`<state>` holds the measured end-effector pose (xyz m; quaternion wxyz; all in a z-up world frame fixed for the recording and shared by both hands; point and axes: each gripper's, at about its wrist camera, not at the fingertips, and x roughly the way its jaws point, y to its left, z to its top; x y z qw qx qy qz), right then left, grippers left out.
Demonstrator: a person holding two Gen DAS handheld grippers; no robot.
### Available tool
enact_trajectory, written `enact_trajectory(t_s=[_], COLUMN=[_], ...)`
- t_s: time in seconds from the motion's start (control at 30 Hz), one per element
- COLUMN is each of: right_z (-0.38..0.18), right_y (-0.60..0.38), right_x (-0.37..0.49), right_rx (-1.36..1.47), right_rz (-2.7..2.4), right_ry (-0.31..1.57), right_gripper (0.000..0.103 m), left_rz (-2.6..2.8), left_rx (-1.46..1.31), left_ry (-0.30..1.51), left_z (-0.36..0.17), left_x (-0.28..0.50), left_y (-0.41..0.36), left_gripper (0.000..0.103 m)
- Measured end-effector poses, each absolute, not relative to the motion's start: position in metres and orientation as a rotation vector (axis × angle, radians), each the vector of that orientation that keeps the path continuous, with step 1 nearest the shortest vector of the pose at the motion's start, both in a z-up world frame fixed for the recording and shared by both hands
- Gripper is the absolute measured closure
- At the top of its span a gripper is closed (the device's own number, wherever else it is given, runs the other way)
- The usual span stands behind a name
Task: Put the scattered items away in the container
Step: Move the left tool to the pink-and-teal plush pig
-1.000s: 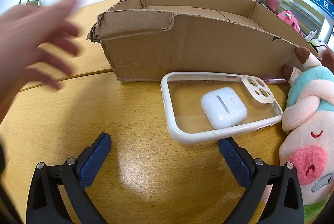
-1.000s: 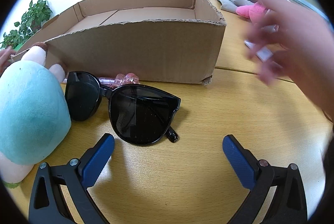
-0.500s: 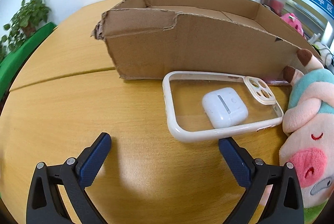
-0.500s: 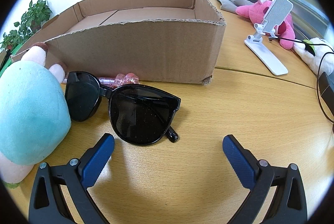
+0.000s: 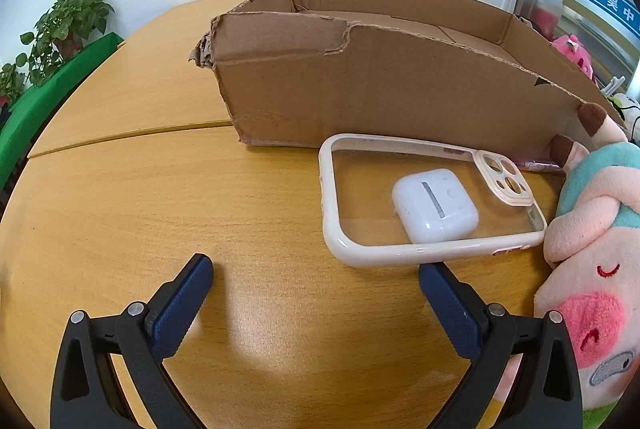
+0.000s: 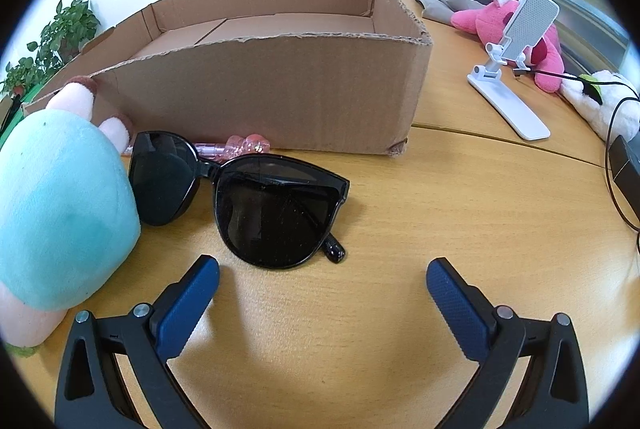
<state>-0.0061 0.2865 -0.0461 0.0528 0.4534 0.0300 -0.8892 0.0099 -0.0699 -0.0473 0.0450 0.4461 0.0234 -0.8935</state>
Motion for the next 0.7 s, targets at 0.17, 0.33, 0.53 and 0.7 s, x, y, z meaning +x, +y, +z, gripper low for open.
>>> enact_trajectory(t_s=[0.17,0.33,0.53,0.7], right_z=[-0.051,-0.051,-0.051,-0.051], right_y=[0.286,0.286,0.286,0.284], right_x=[-0.005,-0.005,-0.005,-0.005], right_rx=[1.378,1.379,1.379,1.379], right_rz=[-2.703,-2.703,-2.703,-2.702], right_ry=[0.09,0.089,0.089,0.09], right_gripper=[0.0,0.0,0.0,0.0], left_rz=[-2.733,-2.819,-3.078,-3.231], left_rx=[1.36,1.264,1.153,1.318], left_ry=[0.072,0.118,0.286,0.135], left_z=[-0.048,-0.028,0.034,0.031], left_x=[0.019,0.047,0.083,0.078], left_y=[-0.071,-0.074,-0.056,0.004], left_gripper=[0.0,0.0,0.0,0.0])
